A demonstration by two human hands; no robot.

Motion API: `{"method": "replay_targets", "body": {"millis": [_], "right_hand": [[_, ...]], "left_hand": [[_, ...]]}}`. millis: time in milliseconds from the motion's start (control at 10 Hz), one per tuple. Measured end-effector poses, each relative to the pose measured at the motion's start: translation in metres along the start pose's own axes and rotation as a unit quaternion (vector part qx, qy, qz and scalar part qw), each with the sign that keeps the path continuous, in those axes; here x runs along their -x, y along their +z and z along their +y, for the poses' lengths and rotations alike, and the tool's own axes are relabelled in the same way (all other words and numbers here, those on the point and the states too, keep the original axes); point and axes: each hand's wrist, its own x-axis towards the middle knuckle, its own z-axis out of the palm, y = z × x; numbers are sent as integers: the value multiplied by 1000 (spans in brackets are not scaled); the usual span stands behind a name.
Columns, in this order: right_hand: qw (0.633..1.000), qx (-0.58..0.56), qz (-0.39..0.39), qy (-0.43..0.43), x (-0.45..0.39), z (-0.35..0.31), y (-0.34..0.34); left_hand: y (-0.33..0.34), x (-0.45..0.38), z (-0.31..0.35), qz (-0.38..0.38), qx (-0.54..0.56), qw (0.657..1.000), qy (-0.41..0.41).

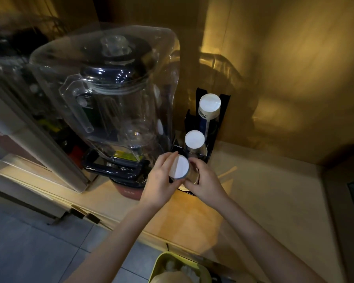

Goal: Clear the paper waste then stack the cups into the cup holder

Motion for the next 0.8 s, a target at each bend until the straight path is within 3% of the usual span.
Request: {"method": "replay_targets", "body": {"millis": [200, 600, 700, 800], "right_hand": [[995, 98, -12, -24, -3, 4, -9], [984, 166, -68, -8, -11, -2, -15], [986, 136, -94, 0, -13, -9, -25], [999, 0, -29, 37, -20, -14, -42]], "left_hand": [[23, -11, -7, -72, -51, 996, -23], [24, -18, -4, -100, -122, 987, -30], [15, -29, 8, -138, -94, 985, -53], [8, -51, 25, -164, -69, 984, -21]]}}
